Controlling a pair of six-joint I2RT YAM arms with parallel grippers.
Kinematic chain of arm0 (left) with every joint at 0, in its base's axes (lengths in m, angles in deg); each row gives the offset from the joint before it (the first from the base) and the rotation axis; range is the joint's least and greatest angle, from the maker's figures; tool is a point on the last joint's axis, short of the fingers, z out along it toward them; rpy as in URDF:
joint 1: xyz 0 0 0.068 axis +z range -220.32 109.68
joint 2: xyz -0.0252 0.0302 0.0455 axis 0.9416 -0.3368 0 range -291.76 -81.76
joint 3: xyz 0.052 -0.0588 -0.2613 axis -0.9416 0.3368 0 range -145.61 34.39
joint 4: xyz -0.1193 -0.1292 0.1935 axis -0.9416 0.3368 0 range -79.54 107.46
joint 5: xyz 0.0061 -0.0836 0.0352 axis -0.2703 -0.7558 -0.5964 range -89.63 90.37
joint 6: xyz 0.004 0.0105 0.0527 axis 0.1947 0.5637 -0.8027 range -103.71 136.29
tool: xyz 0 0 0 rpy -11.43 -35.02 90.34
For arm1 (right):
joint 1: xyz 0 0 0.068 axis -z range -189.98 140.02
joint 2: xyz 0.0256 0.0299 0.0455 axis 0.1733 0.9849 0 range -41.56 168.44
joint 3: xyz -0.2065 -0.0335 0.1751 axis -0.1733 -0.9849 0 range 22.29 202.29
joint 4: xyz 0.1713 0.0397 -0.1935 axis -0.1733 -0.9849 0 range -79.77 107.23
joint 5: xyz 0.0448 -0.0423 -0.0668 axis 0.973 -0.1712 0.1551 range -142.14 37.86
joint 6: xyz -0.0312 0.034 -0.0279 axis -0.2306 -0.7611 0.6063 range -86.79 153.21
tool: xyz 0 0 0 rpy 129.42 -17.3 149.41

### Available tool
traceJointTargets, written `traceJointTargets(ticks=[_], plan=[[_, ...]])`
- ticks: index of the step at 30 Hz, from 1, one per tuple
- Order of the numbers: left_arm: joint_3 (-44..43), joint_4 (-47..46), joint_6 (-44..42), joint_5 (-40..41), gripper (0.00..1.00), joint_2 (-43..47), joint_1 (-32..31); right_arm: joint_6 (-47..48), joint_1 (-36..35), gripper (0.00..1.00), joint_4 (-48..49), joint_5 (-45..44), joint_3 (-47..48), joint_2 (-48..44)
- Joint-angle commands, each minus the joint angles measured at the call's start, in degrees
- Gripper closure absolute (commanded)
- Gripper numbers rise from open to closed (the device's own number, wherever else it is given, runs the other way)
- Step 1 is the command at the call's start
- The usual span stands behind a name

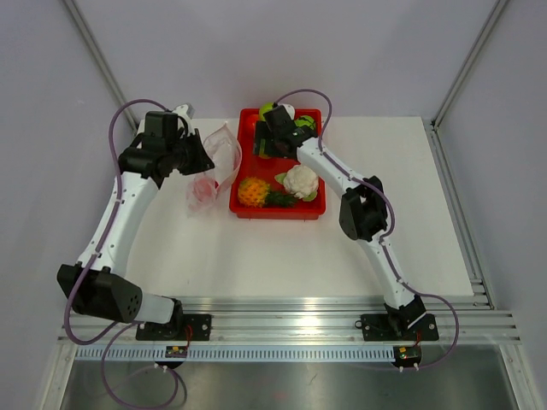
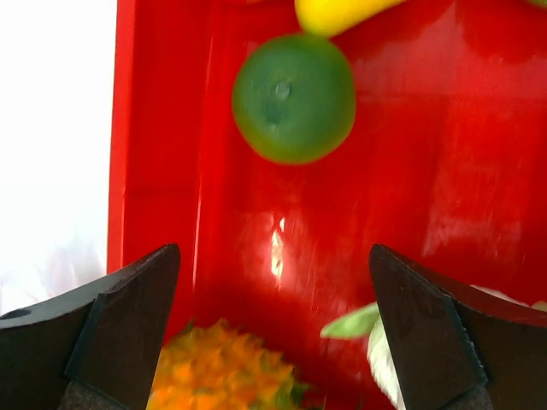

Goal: Place the food in the zip-top bag and seal the zipper
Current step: Place the fake fruit in the bin.

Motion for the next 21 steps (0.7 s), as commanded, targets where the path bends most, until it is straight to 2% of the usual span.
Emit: traceJointTargets(ticks=[1, 10, 21], plan=[[-1.14, -1.94, -0.39, -0.05, 1.00, -1.13, 0.13, 3.15, 0.73, 0.01, 1.11, -2.69, 5.73, 3.08], [-0.70, -2.12, -0.38, 0.21, 1.00, -0.87, 0.13, 4.39, 1.43, 0.01, 7.61, -2.96, 10.39, 9.14], [-0.53, -2.21, -0.82, -0.67, 1.00, -0.52, 0.13, -2.29, 2.40, 0.01, 11.13, -2.00, 15.31, 15.39]])
